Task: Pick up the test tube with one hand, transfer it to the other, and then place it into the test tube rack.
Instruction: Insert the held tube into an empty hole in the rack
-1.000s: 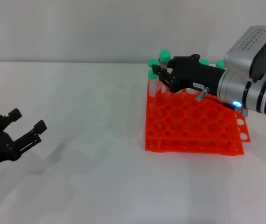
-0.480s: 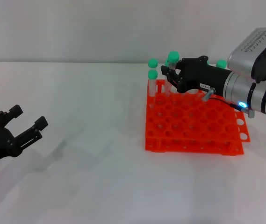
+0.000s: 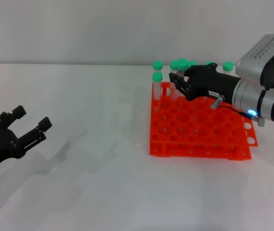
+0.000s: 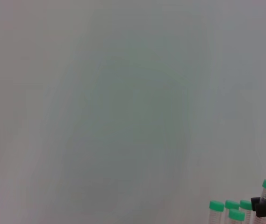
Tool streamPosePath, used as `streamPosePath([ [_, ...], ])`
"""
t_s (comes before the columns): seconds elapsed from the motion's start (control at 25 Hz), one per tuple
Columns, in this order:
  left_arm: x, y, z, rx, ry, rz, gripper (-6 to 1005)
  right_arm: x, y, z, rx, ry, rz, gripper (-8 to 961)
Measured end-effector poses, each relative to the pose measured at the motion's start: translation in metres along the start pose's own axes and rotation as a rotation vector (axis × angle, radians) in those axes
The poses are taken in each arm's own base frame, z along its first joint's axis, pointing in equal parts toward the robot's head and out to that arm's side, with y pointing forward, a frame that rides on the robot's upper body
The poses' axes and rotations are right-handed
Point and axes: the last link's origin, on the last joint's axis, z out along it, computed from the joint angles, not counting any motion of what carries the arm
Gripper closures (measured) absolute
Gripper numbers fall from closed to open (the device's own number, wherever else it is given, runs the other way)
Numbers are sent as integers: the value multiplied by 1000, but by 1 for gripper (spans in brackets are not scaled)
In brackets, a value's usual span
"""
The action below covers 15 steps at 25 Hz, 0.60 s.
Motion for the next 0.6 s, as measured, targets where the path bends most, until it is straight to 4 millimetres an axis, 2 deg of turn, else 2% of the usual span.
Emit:
streamPosePath([
  [0.44, 0, 4, 8, -21, 8, -7, 106, 8, 3, 0, -5, 22, 2, 722],
  [0.6, -2, 5, 8, -21, 9, -12, 106, 4, 5, 4, -18, 23, -12, 721],
])
